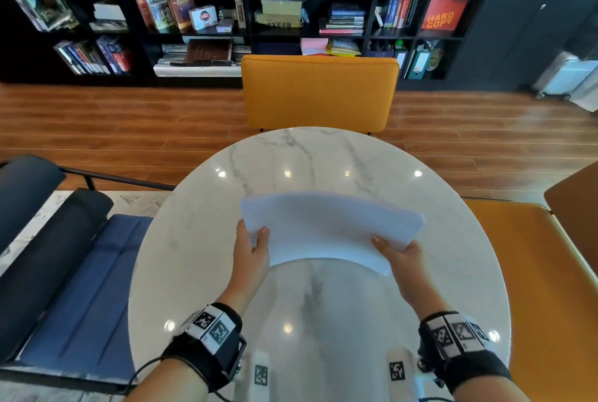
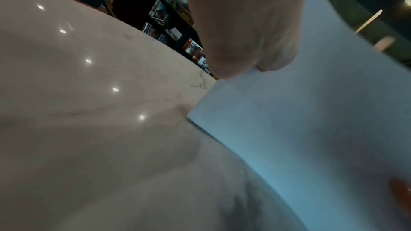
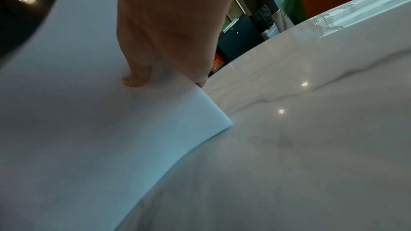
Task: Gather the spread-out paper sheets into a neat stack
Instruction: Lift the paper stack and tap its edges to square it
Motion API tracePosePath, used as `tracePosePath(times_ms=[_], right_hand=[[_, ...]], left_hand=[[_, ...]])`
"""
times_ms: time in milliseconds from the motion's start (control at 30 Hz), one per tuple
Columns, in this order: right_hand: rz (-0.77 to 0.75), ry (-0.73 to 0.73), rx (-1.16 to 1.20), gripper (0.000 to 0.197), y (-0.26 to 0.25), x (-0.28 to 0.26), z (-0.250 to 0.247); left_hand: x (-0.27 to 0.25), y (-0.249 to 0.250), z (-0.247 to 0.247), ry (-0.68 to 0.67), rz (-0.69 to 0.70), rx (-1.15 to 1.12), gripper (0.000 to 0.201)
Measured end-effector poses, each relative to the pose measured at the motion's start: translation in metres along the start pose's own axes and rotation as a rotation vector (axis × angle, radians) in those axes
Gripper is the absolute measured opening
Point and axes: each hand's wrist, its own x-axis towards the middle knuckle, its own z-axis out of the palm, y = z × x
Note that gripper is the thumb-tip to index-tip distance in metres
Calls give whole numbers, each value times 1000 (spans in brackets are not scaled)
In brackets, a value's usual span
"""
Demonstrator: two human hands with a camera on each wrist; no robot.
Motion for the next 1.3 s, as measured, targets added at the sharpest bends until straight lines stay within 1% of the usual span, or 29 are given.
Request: tracePosePath(times_ms=[67,167,200,267,300,333,400,433,467,500,533,567,600,633,667,767,833,900,933,967,1000,1067,1133,1200,1233,1266,1300], right_hand=[[37,-26,-45,10,5,-3,0],[68,-51,-83,13,9,-1,-2],[63,-56,-78,15,6,2,-4],[22,-58,-70,18,-2,7,-8],[-15,-38,-66,24,-8,11,-10],[-55,5,-76,37,-14,14,-13],[-161,111,-182,72,-29,16,-18],[-228,124,-251,84,-39,15,-20],[-295,99,-314,89,-47,13,-19],[-356,47,-365,89,-55,10,-16],[-402,-17,-404,82,-62,6,-11],[-436,-82,-425,70,-67,5,-5],[-464,-135,-444,54,-69,4,1],[-487,-151,-468,38,-70,3,5],[-495,-140,-476,30,-69,3,9],[-464,-93,-375,27,-61,0,13],[-443,-64,-324,25,-57,-3,15],[-421,-52,-287,24,-58,-6,17],[-407,-55,-271,23,-58,-7,18],[-394,-63,-255,22,-59,-8,19],[-382,-66,-247,21,-59,-10,19],[-367,-74,-234,19,-56,-12,21],[-359,-81,-236,17,-50,-14,22],[-340,-75,-240,15,-44,-14,23],[-328,-70,-233,16,-42,-14,22],[-313,-63,-222,17,-39,-13,22],[-297,-61,-206,18,-38,-13,22]], left_hand=[[-3,-7,-2,-22,-27,28,34],[2,-5,-2,3,-45,76,31],[6,0,-2,11,-24,95,29],[14,19,-3,25,60,159,23],[18,30,-5,23,119,210,23],[22,42,-7,10,176,275,23],[27,68,-11,-21,288,407,24],[30,80,-12,-36,352,457,22],[33,91,-13,-53,417,498,18],[35,102,-13,-68,475,535,15],[37,112,-13,-79,523,568,12],[39,120,-12,-88,559,596,11],[40,127,-12,-96,589,614,9],[40,133,-11,-102,614,627,8],[41,138,-11,-103,639,643,7],[42,142,-13,-113,707,680,7],[44,139,-14,-94,720,684,8],[45,133,-15,-4,718,683,13],[46,129,-16,73,719,650,22],[45,123,-16,157,689,582,33],[41,117,-16,231,620,502,47],[30,102,-12,306,457,362,72],[21,87,-8,366,312,256,91],[18,78,-8,479,164,210,106],[20,71,-9,501,78,158,110],[22,67,-10,474,-4,79,110],[23,61,-10,401,-81,-15,106]])
